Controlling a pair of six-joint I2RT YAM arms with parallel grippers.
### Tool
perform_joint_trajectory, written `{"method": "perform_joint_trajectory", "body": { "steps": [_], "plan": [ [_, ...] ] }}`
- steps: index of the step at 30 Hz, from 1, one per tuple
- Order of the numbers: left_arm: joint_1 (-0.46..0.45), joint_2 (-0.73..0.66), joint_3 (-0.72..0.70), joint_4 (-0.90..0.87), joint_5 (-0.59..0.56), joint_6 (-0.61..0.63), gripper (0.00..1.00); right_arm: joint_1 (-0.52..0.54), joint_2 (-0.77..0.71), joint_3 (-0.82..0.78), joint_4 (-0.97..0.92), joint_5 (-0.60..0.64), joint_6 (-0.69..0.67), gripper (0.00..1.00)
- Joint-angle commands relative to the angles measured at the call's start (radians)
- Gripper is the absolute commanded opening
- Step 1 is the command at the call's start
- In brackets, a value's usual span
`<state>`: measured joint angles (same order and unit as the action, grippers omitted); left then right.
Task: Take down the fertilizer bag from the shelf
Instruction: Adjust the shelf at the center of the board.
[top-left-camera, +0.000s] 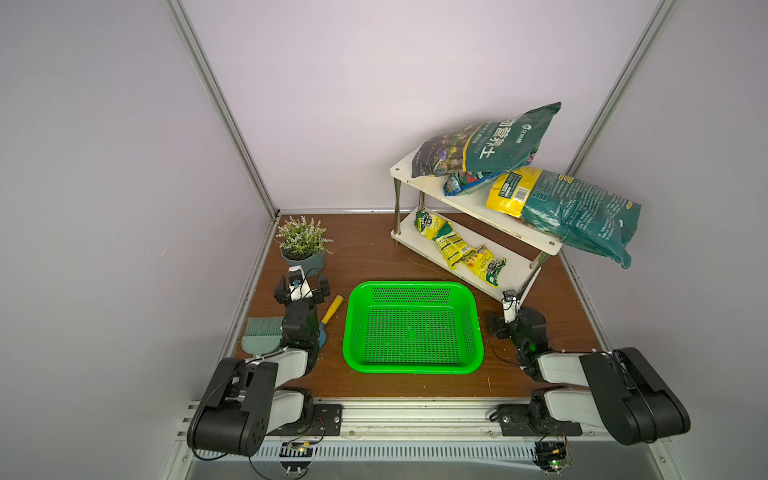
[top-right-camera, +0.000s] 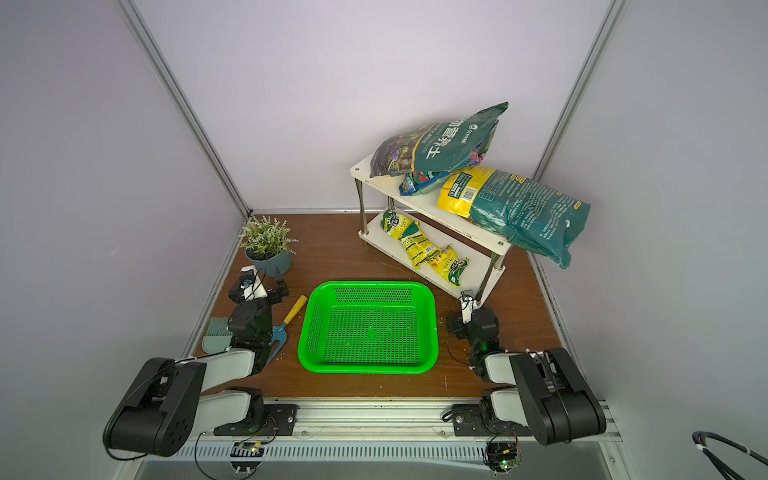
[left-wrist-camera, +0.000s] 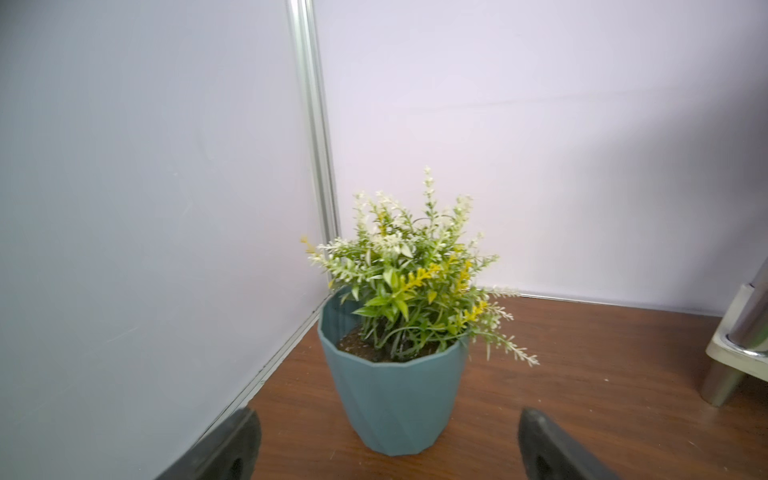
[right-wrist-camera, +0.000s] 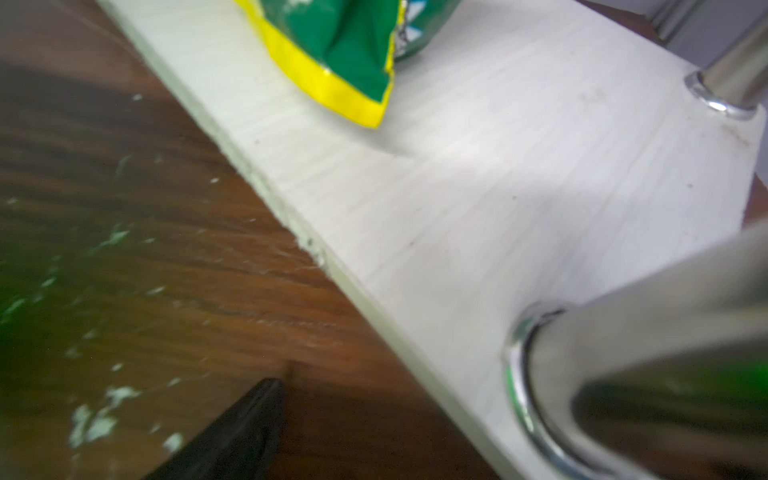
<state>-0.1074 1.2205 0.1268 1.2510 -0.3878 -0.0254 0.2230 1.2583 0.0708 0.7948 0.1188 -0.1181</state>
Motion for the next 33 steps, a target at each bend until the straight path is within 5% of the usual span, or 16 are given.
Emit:
{"method": "perform_joint_trajectory", "body": {
  "steps": [1,4,8,15,17,20,27,33],
  "plan": [
    [-0.008,-0.044,-0.026,-0.015,-0.1,-0.063,1.0,0.047,-0.138,0.023,0.204,0.005,-0.13,0.99],
    [-0.007,-0.056,-0.029,-0.015,-0.112,-0.108,1.0,0.047,-0.198,-0.008,0.221,0.186,-0.098,0.99],
    [-0.008,-0.041,-0.024,-0.016,-0.069,-0.111,1.0,0.046,-0.218,0.03,0.158,0.219,-0.063,0.92],
    [-0.008,-0.045,-0.026,-0.016,-0.072,-0.105,1.0,0.046,-0.304,0.131,-0.121,0.147,0.009,0.52],
    [-0.008,-0.043,-0.026,-0.016,-0.072,-0.103,1.0,0.045,-0.38,0.115,-0.156,0.137,0.031,0.53],
    [-0.008,-0.045,-0.029,-0.018,-0.065,-0.103,1.0,0.046,-0.517,0.079,-0.214,0.199,0.08,0.71],
    [-0.008,-0.066,-0.048,-0.018,-0.071,-0.116,1.0,0.045,-0.896,0.039,-0.427,0.208,0.212,0.69],
    [-0.008,-0.085,-0.055,-0.039,-0.059,-0.123,1.0,0.045,-0.928,0.074,-0.504,0.051,0.262,0.19]
  ]
}}
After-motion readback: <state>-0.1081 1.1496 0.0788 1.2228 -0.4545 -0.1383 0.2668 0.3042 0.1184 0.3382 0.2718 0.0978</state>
